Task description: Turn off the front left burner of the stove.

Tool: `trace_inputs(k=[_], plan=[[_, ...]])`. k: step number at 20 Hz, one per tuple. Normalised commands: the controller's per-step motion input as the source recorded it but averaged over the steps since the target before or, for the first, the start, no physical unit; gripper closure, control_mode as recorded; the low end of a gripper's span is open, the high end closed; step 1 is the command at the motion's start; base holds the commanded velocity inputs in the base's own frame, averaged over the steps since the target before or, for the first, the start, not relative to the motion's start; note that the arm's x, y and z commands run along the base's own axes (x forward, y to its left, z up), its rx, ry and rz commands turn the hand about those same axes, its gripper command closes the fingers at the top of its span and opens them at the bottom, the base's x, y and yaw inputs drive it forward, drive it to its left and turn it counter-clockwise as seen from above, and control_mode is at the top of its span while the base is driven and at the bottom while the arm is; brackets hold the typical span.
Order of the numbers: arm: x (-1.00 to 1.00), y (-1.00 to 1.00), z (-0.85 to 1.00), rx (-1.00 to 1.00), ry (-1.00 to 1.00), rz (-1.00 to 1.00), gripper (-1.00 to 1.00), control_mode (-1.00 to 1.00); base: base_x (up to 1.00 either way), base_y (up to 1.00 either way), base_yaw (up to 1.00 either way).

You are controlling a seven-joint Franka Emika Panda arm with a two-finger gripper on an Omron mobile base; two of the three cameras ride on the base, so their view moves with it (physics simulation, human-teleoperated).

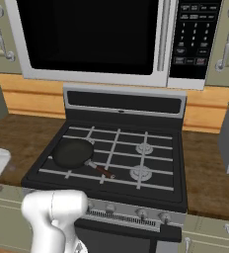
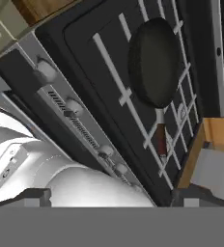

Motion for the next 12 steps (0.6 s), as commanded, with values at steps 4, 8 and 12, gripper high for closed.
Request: trace_inputs(k=[4, 8, 12], plan=[[-0.34, 0.59, -0.94, -0.39, 0.15, 0.25, -1.0, -1.0, 0.0, 0.0, 0.0], [-0.15, 0.49, -1.0, -0.36, 0.01, 0.21, -1.0, -1.0, 0.0, 0.0, 0.0], [0.03, 0.14, -0.63, -0.16, -0.11, 0.06, -1.0, -1.0, 0.0, 0.0, 0.0]])
